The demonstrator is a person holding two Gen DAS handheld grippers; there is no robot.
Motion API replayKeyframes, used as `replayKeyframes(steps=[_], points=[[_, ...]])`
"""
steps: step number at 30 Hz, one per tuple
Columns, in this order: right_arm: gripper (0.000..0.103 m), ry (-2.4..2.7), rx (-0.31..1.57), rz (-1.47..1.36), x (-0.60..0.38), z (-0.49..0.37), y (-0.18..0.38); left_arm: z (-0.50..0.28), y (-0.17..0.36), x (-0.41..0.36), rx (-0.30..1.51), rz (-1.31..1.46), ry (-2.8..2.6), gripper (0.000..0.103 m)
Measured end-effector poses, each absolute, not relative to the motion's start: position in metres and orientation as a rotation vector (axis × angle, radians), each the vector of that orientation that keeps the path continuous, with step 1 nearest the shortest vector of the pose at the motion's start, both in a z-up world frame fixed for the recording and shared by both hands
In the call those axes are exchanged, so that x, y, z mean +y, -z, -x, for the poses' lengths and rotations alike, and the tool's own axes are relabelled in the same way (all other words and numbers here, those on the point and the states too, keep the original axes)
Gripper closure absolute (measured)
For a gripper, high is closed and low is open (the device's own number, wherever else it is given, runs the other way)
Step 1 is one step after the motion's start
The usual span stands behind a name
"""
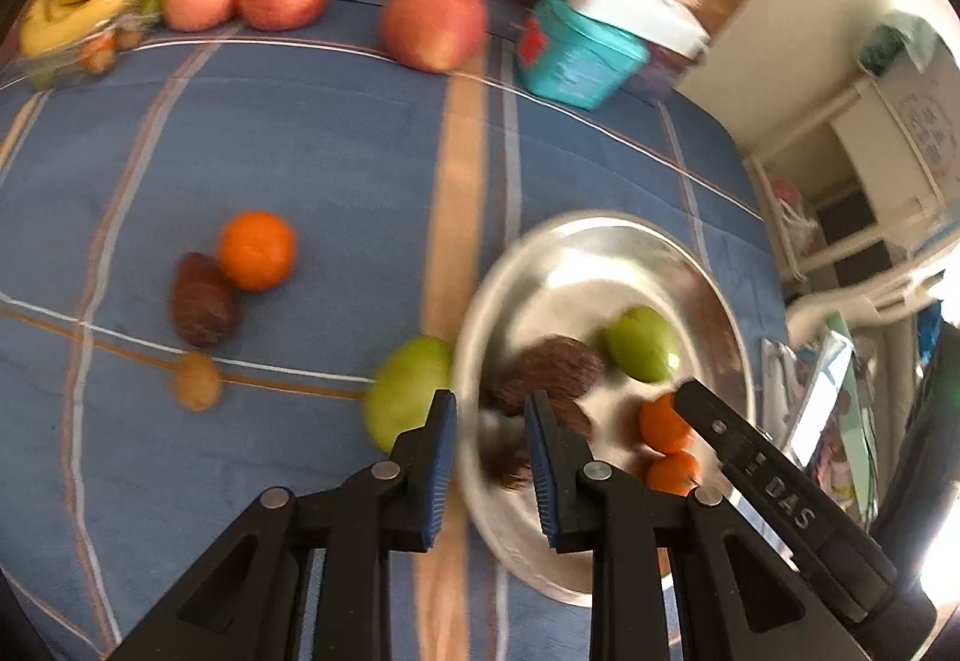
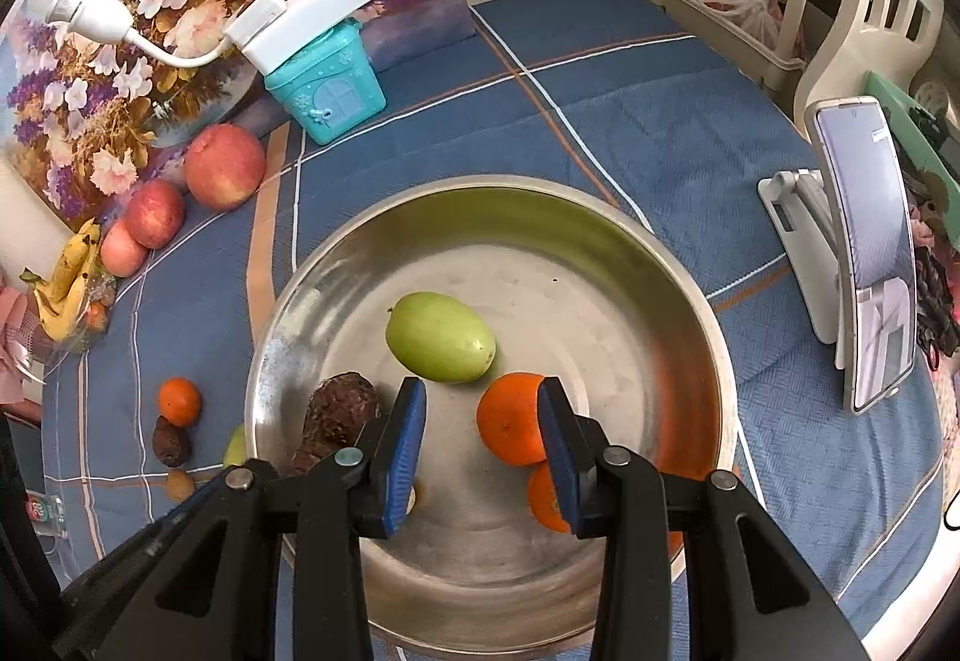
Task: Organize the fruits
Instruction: 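Carry both fruits over the steel plate and open both tools to release them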
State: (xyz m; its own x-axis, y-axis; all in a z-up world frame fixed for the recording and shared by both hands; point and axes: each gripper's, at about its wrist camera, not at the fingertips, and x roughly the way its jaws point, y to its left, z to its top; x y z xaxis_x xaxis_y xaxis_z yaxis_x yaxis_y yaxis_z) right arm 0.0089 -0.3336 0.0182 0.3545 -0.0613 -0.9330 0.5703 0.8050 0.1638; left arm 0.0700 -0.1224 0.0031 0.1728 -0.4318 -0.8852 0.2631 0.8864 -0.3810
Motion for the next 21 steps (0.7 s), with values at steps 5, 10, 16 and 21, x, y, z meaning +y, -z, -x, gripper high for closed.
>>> replayKeyframes(steps=[5, 10, 16, 21], points=[[0.063, 0.413, 1.158, -0.504, -0.328, -0.012, -0.016, -0.088, -0.003, -0.084, 1.279, 0.17, 0.36, 0.053], [0.051, 0.365, 1.169, -0.46, -0.309, -0.022, -0.017, -0.103, -0.006, -0.038, 1.247, 0.193, 0.215, 0.039], [0.034, 0.28, 1.168, -0.413, -0.279, -0.037, -0.022, -0.108, -0.006, -0.003, 1.227, 0.186, 0.106, 0.02], [0.028, 0.213, 1.169, -0.38, -0.25, -0.046, -0.025, -0.106, -0.007, 0.007, 1.183, 0.169, 0.075, 0.001]])
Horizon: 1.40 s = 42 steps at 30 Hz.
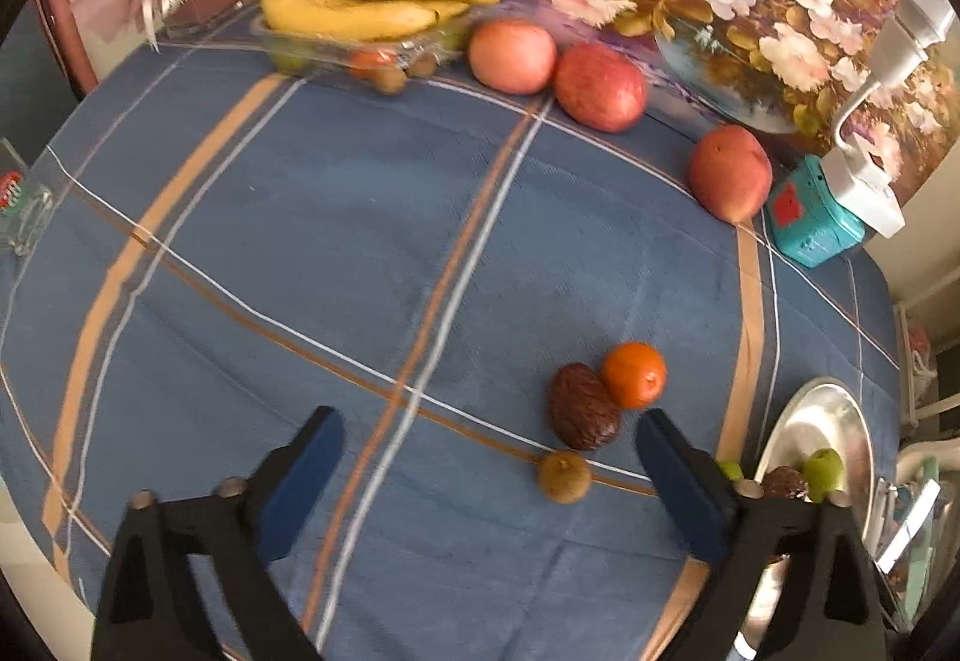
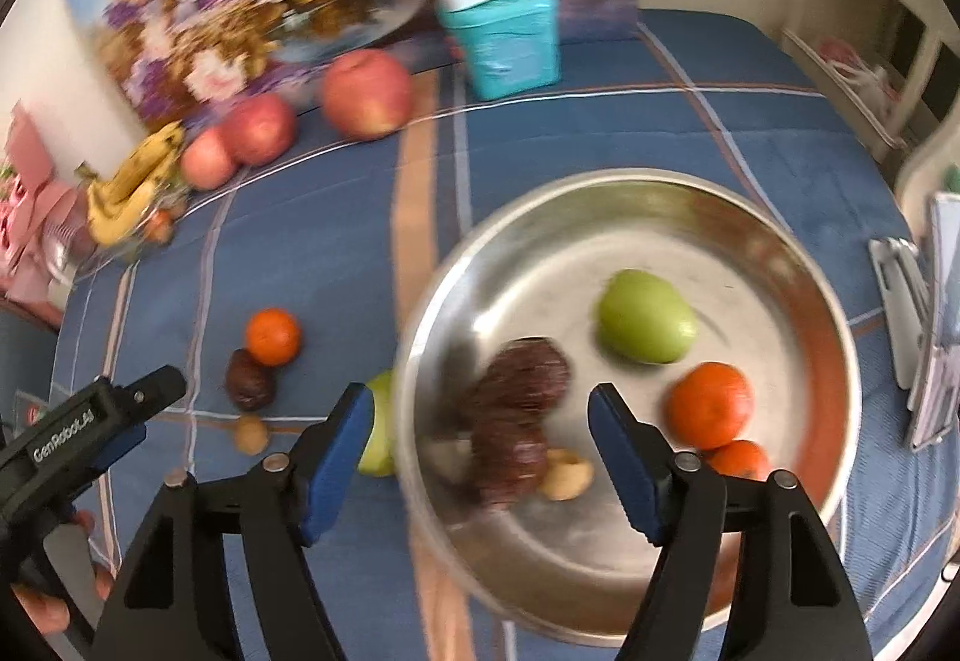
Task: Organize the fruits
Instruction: 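Carry both fruits over the steel plate and open both tools to release them, then move both tools back toward the remaining fruits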
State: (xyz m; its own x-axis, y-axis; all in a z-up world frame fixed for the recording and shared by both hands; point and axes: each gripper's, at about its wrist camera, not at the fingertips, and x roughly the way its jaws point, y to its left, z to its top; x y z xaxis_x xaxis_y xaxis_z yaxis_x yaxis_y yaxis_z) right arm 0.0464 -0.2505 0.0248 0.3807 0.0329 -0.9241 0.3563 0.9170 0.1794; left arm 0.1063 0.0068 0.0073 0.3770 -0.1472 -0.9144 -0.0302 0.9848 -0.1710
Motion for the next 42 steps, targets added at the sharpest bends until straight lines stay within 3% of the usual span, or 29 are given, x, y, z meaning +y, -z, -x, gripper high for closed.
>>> replayKeyframes(steps=[4, 25, 42], points=[[0.012, 0.161, 1.164, -0.364, -0.229, -0.053, -0.025, -0.105, -0.012, 0.012, 1.153, 0.145, 0.05, 0.0], [0.008, 0.207, 1.231, -0.269, -0.215, -0.058, -0.017, -0.108, 0.034, -0.004, 1.303, 0.205, 0.127, 0.002], [0.008, 0.227, 1.225, -0.301, -0.229, -0.054, -0.019, -0.11, 0.052, -0.041, 1.351, 0.151, 0.163, 0.039]])
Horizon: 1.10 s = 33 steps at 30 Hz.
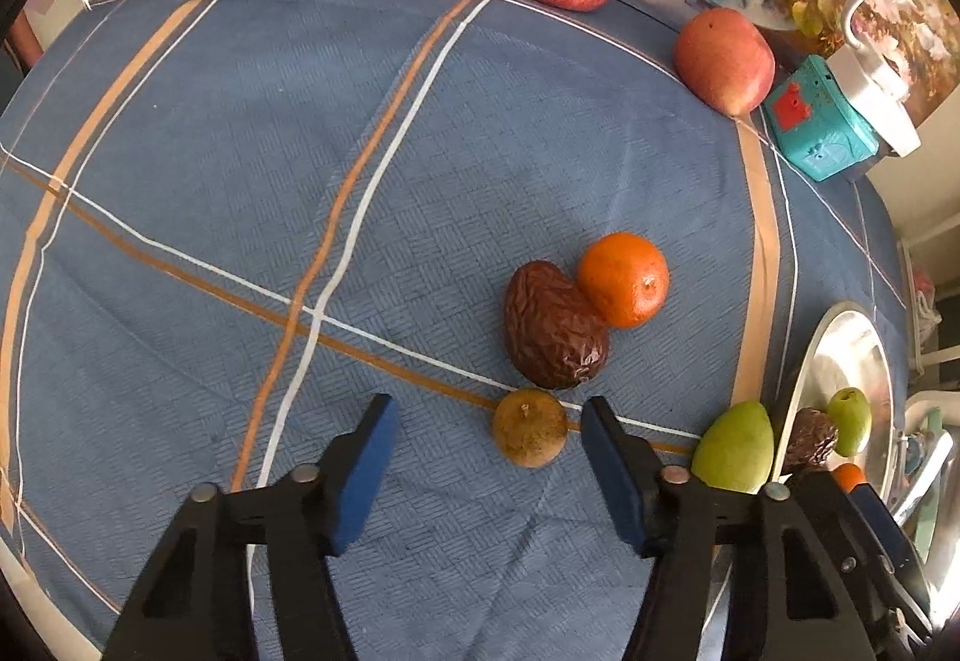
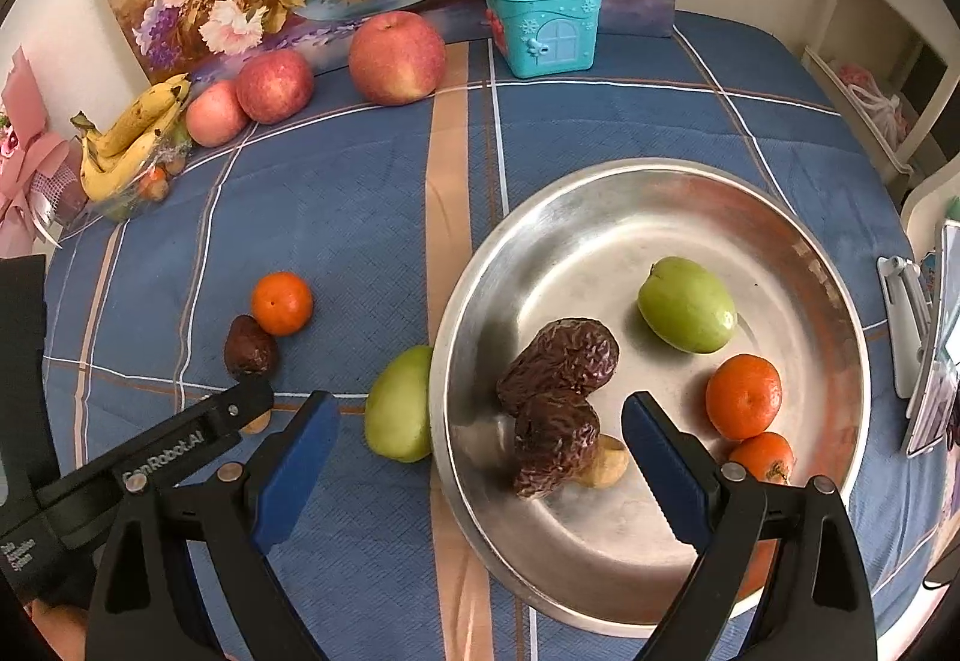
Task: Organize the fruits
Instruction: 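Move both tools back toward the remaining fruits, then grasp a small brown longan with the left tool while the right tool grasps a green pear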
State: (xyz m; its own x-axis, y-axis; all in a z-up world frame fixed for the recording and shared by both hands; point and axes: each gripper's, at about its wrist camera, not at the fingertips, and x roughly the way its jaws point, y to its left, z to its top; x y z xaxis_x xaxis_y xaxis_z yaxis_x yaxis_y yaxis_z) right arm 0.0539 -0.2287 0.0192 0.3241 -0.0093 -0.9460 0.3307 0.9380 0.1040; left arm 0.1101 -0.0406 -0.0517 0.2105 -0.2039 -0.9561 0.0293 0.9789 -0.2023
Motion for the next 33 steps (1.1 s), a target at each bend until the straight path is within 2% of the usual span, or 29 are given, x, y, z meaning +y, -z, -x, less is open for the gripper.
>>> replayKeyframes(steps=[4, 13, 33], points=[[0.008, 0.228, 1.225, -0.304, -0.229, -0.053, -0.02, -0.108, 0.052, -0.044, 1.344, 0.161, 0.174, 0.053], [0.008, 0.228, 1.228, -0.311, -0.23, -0.053, -0.019, -0.109, 0.049, -0.051, 1.328, 0.18, 0.216, 0.076], [0.008, 0.008, 1.211, -0.38, -0.2, -0.064, -0.018, -0.11, 0.021, 0.009, 1.241, 0.342, 0.16, 0.077]])
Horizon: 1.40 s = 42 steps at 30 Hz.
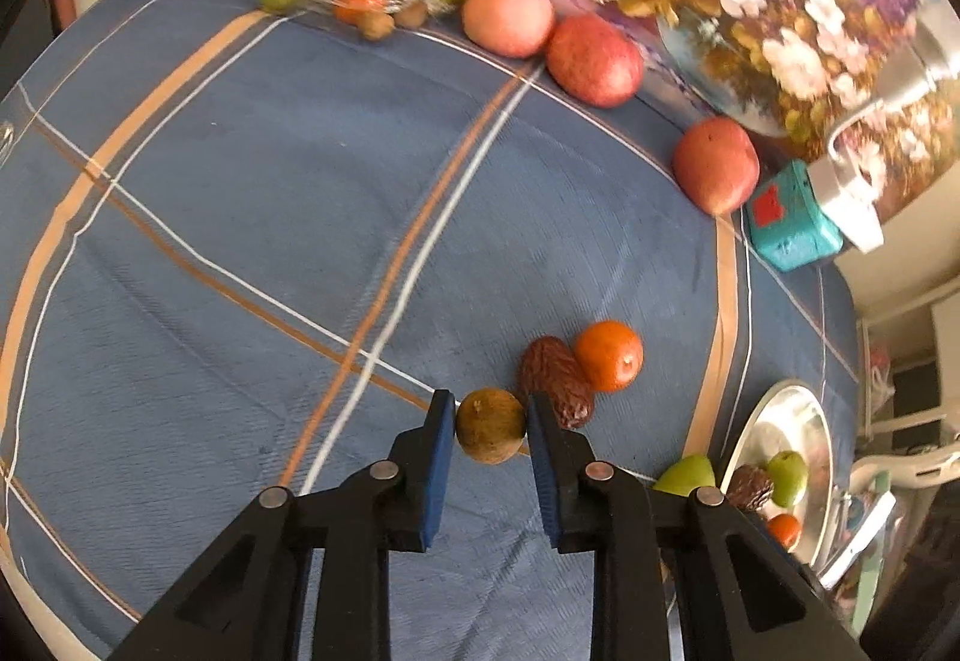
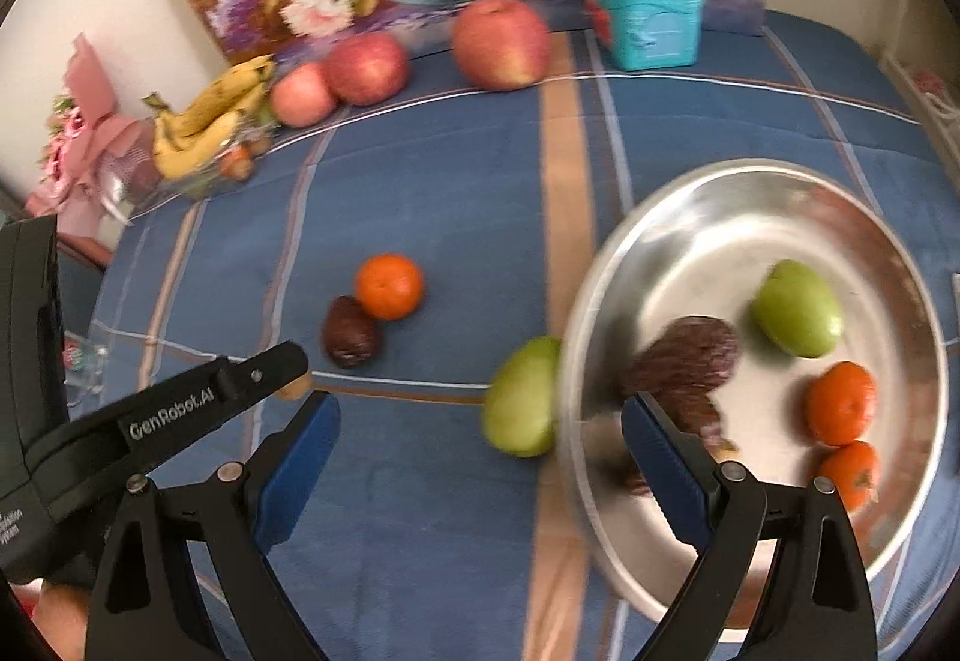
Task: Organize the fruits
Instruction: 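Grasp a small brown longan with the left tool while the right tool grasps a green pear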
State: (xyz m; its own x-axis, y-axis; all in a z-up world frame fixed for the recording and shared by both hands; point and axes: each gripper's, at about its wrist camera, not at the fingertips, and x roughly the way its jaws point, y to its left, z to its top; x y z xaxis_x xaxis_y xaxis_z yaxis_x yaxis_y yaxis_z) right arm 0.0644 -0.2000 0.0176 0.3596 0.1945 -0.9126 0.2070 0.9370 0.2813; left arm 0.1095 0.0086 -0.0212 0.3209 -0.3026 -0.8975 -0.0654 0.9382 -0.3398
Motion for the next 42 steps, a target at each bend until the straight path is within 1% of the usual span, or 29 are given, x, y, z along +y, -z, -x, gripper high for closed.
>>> replayKeyframes(steps=[10, 18, 23, 27, 34, 36, 37, 38, 39, 42], points=[[0.008, -0.078, 1.237, -0.38, -0.179, -0.071, -0.007, -0.11, 0.017, 0.018, 1.229, 0.394, 0.172, 0.077], [0.008, -0.074, 1.21, -0.333, -0.172, -0.077, -0.006, -0.111, 0.012, 0.035, 1.205, 0.443, 0.148, 0.077], [0.008, -0.285, 1.175, -0.484, -0.162, -0.078, -0.012, -0.11, 0.005, 0.048, 1.19, 0.466, 0.117, 0.077], [0.008, -0.202, 1.127, -0.401, -0.164, -0.078, -0.021, -0.11, 0.004, 0.046, 1.196, 0.467, 0.118, 0.077], [0.008, -0.094, 1.13, -0.306, -0.169, -0.082, -0.01, -0.113, 0.008, 0.044, 1.216, 0.461, 0.113, 0.077], [0.012, -0.09, 1.134, -0.286, -0.167, -0.084, -0.008, -0.114, 0.011, 0.043, 1.225, 0.458, 0.11, 0.077], [0.02, -0.089, 1.135, -0.276, -0.166, -0.085, -0.007, -0.115, 0.013, 0.043, 1.231, 0.458, 0.109, 0.077], [0.032, -0.085, 1.137, -0.266, -0.165, -0.085, -0.006, -0.115, 0.015, 0.043, 1.235, 0.458, 0.108, 0.077], [0.035, -0.078, 1.143, -0.257, -0.165, -0.086, -0.004, -0.116, 0.016, 0.042, 1.241, 0.457, 0.107, 0.077], [0.037, -0.069, 1.161, -0.246, -0.163, -0.089, 0.004, -0.116, 0.021, 0.041, 1.255, 0.454, 0.103, 0.077]])
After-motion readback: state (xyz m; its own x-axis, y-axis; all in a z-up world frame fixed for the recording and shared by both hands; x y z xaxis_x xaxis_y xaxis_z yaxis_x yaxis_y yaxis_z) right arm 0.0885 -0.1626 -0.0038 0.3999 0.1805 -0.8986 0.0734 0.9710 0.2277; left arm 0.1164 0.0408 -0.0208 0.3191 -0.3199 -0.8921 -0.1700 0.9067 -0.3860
